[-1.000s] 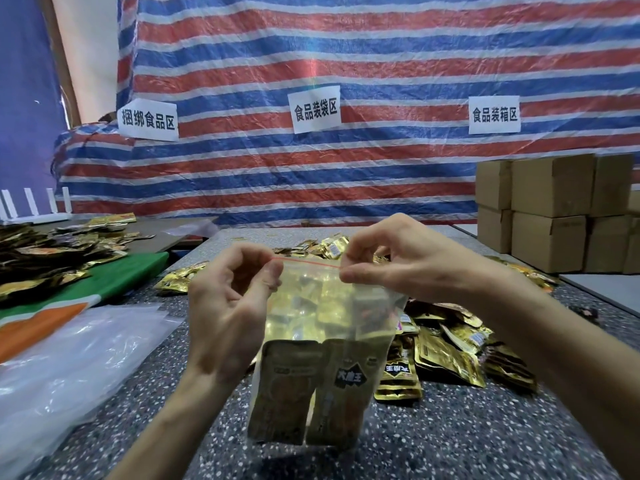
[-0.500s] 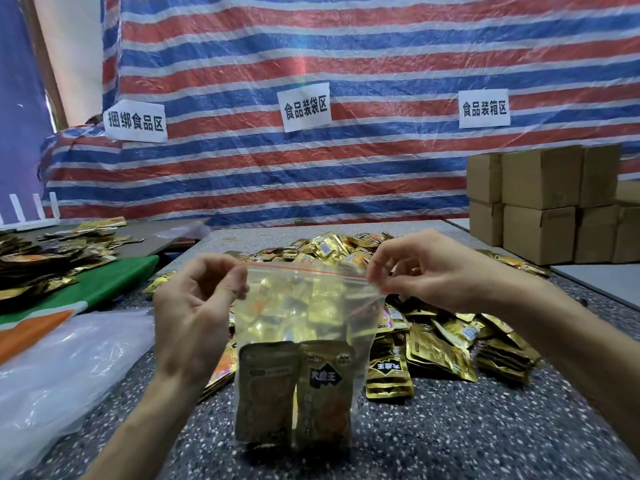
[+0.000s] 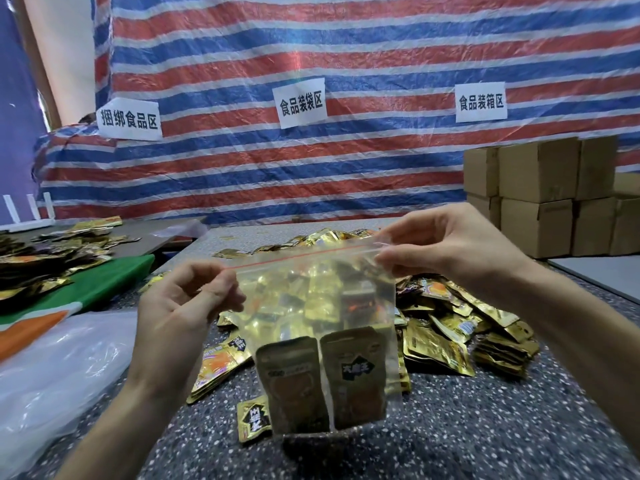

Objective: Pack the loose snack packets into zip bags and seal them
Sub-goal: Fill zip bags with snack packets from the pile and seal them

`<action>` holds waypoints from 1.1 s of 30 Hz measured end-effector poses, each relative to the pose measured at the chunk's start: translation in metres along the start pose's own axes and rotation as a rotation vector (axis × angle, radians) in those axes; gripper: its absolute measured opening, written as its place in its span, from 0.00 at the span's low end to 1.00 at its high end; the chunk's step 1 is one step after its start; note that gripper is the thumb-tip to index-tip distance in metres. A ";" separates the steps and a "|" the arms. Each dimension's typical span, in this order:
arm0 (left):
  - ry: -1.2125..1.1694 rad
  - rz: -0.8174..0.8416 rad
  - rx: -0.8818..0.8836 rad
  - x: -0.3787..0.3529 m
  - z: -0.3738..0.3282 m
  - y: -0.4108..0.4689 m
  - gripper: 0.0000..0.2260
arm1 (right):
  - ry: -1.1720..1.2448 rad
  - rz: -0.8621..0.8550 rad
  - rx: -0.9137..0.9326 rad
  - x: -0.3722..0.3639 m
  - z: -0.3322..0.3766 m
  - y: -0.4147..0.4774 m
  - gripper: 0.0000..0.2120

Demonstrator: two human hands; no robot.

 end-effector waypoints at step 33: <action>0.091 0.107 0.062 -0.016 0.010 -0.003 0.08 | -0.030 -0.037 -0.074 -0.011 -0.017 -0.009 0.09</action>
Point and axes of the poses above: each hand's wrist, its own y-axis towards the middle knuckle, its own x-axis out of the back of the hand, z = x × y, the point moved 10 cm from there along y, towards the middle knuckle, and after that the axes turned 9 degrees about y, right-handed, at the moved point
